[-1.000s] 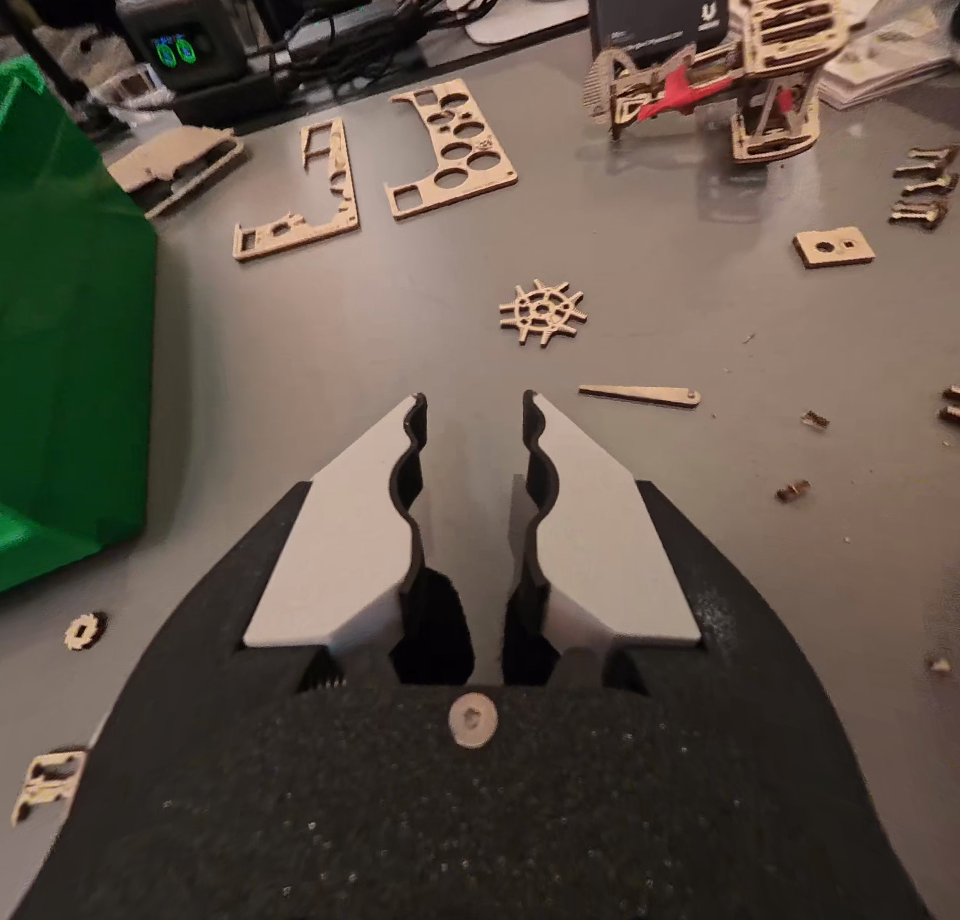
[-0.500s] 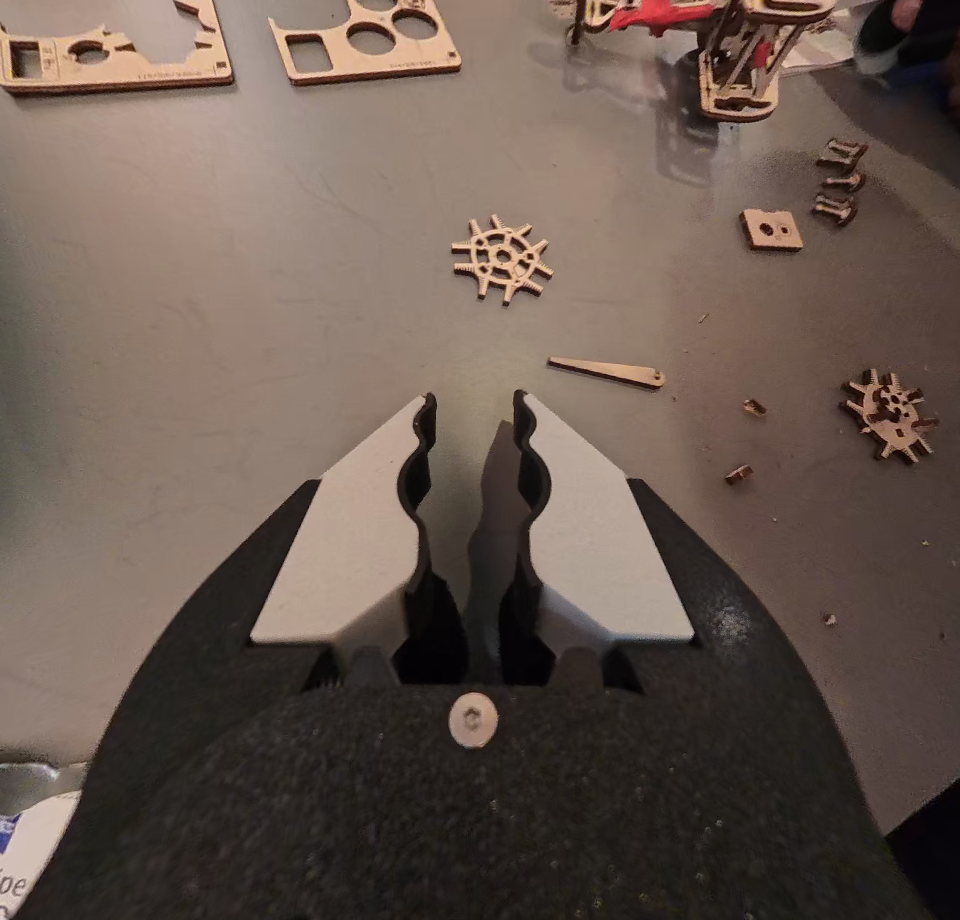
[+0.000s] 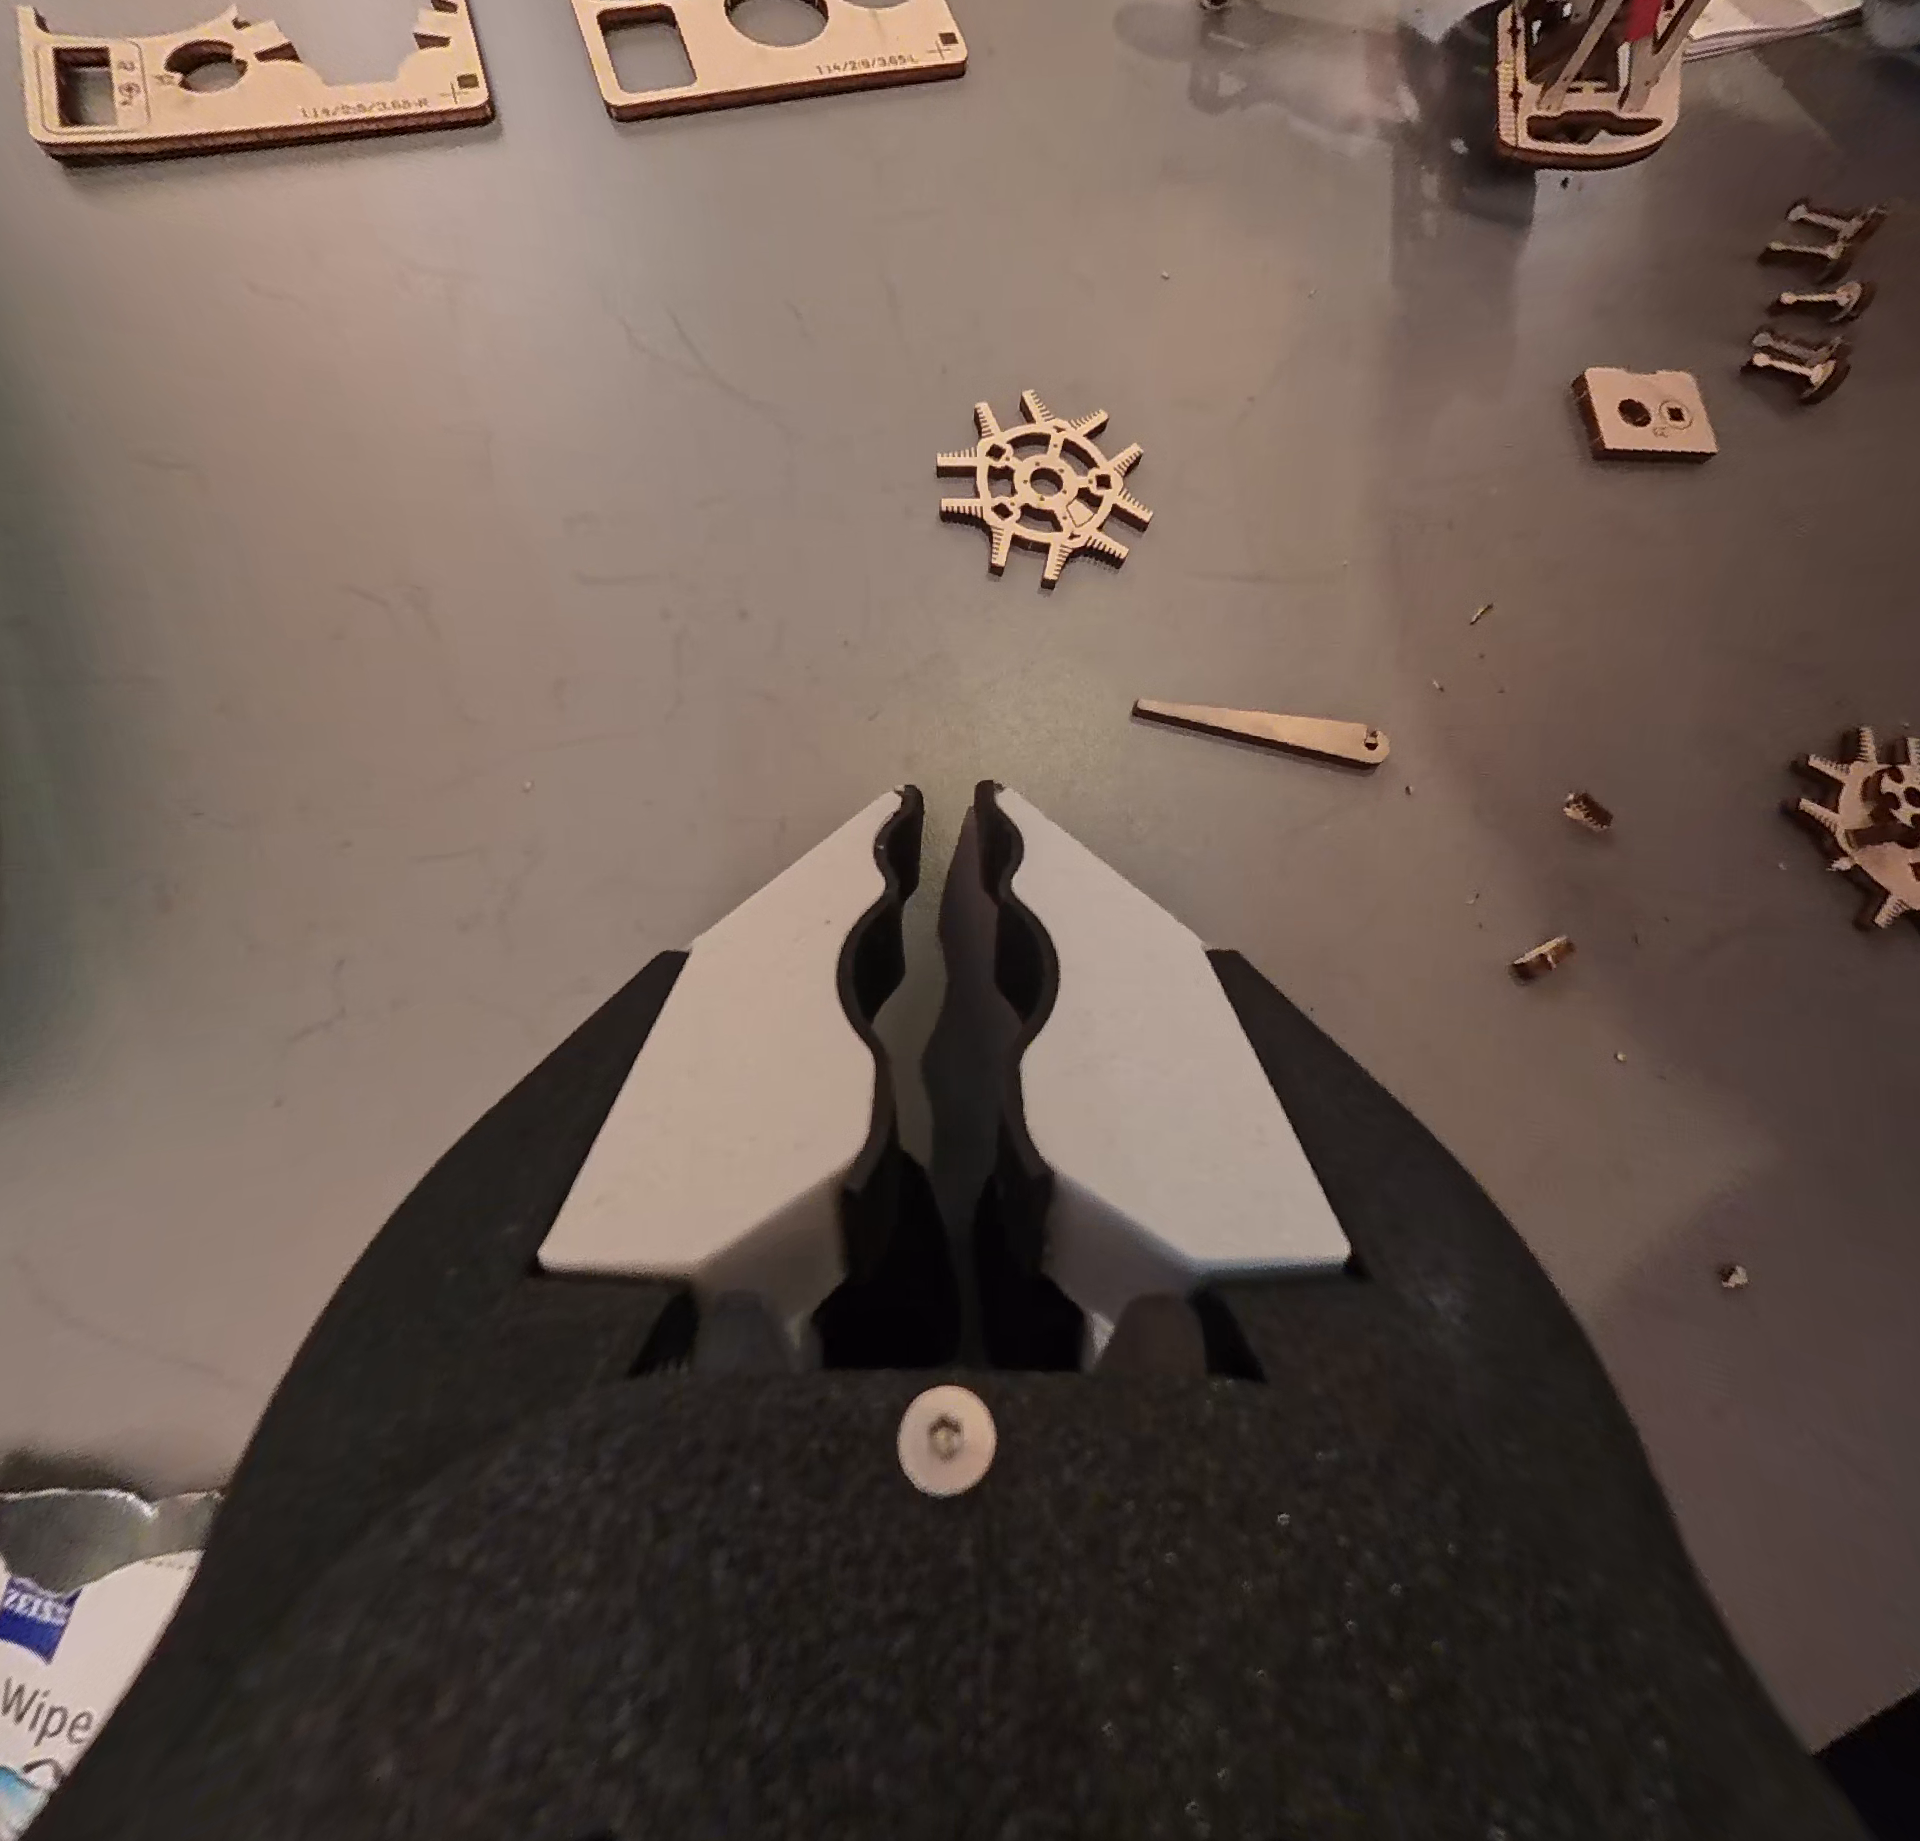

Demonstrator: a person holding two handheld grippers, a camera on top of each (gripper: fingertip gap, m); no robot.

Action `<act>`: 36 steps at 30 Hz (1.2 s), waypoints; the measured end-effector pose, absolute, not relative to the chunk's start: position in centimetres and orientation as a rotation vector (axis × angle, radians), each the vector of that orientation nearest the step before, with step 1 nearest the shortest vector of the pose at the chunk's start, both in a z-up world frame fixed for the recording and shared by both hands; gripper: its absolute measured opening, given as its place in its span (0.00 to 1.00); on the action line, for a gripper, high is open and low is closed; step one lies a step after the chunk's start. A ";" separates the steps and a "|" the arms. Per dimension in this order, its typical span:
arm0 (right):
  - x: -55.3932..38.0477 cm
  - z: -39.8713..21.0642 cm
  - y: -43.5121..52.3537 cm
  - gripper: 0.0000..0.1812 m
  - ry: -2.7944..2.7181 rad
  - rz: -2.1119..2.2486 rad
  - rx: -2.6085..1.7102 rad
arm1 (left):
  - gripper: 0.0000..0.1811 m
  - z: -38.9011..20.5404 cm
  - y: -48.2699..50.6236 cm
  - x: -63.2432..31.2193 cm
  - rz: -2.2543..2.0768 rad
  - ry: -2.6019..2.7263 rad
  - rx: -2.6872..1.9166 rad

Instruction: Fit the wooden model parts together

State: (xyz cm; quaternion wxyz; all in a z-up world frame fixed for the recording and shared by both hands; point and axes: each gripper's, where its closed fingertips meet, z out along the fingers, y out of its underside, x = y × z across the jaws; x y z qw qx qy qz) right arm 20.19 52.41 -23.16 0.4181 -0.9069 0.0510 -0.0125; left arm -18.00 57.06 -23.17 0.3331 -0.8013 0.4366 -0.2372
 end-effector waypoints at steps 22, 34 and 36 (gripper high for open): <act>20.2 -23.2 52.4 0.21 0.130 -0.028 -2.275 | 0.02 -23.2 57.4 -18.0 -0.577 1.137 -2.087; 20.2 -23.2 52.4 0.21 0.131 -0.027 -2.275 | 0.02 -23.3 57.4 -18.0 -0.557 1.143 -2.080; 20.2 -23.2 52.4 0.21 0.131 -0.027 -2.275 | 0.02 -23.3 57.4 -18.0 -0.552 1.145 -2.078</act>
